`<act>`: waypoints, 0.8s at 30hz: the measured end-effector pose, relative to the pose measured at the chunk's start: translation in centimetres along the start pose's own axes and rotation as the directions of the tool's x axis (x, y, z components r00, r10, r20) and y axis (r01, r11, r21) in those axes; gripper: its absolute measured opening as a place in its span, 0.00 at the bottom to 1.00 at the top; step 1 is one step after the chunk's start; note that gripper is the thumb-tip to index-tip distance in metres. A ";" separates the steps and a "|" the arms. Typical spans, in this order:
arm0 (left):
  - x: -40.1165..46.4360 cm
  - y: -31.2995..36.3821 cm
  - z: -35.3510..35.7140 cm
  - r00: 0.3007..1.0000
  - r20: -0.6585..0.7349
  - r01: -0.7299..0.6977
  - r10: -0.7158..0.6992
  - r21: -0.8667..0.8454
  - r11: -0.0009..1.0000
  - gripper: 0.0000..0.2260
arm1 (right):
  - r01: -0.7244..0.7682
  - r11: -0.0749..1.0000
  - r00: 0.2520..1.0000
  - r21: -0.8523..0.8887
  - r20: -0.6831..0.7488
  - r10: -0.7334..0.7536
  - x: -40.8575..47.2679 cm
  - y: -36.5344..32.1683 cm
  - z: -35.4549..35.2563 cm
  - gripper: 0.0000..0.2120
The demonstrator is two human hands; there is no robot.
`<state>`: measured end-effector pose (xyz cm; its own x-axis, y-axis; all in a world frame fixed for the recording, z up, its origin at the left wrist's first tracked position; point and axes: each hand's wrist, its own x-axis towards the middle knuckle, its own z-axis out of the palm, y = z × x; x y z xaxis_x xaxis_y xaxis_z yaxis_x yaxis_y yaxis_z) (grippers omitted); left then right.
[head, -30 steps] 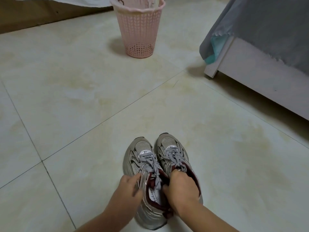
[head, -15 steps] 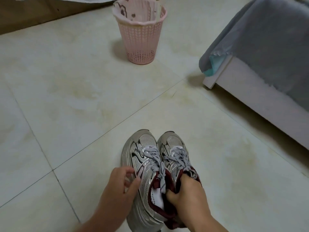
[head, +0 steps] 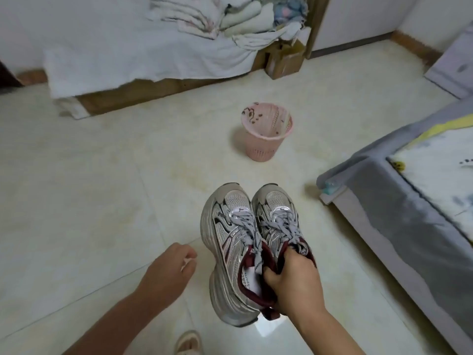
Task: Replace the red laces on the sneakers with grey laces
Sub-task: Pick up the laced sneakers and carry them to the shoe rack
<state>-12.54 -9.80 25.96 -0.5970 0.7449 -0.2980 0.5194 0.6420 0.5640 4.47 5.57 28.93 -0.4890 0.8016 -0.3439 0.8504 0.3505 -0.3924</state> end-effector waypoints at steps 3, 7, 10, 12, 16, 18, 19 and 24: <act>-3.5 0.7 -7.3 0.998 -0.027 0.067 -0.065 0.067 0.996 0.04 | 0.085 0.996 0.996 0.021 -0.001 -0.085 -2.5 -5.2 -5.5 0.11; -8.1 -0.5 -16.7 0.982 -0.076 0.180 -0.174 0.084 0.980 0.07 | 0.206 0.978 0.978 0.006 -0.016 -0.206 -5.4 -12.7 -10.9 0.10; -11.8 -3.6 -22.4 0.954 -0.104 0.286 -0.280 0.050 0.957 0.05 | 0.292 0.956 0.956 -0.038 -0.018 -0.292 -7.2 -18.4 -12.7 0.10; -14.4 -6.4 -25.4 0.936 -0.100 0.342 -0.337 0.046 0.938 0.03 | 0.347 0.937 0.937 -0.042 -0.020 -0.348 -8.2 -22.0 -12.8 0.10; -19.1 -11.7 -30.2 0.887 -0.120 0.445 -0.445 -0.029 0.895 0.04 | 0.438 0.897 0.898 -0.062 -0.010 -0.439 -9.5 -28.9 -12.4 0.12; -21.1 -14.0 -32.1 0.858 -0.141 0.487 -0.493 -0.076 0.870 0.04 | 0.483 0.875 0.876 -0.039 0.010 -0.483 -9.8 -31.8 -12.0 0.11; -21.9 -15.0 -32.9 0.842 -0.150 0.509 -0.518 -0.095 0.856 0.04 | 0.506 0.862 0.862 -0.029 0.015 -0.506 -9.8 -33.1 -11.7 0.12; -22.8 -18.2 -35.9 0.778 -0.204 0.566 -0.594 -0.184 0.804 0.04 | 0.589 0.807 0.808 -0.040 0.060 -0.587 -8.7 -39.7 -9.8 0.16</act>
<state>-30.34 -44.96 50.18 -0.8976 0.1609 -0.4103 -0.0329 0.9039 0.4264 -23.09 -10.61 55.83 -0.9054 0.4130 -0.0985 0.4060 0.7743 -0.4854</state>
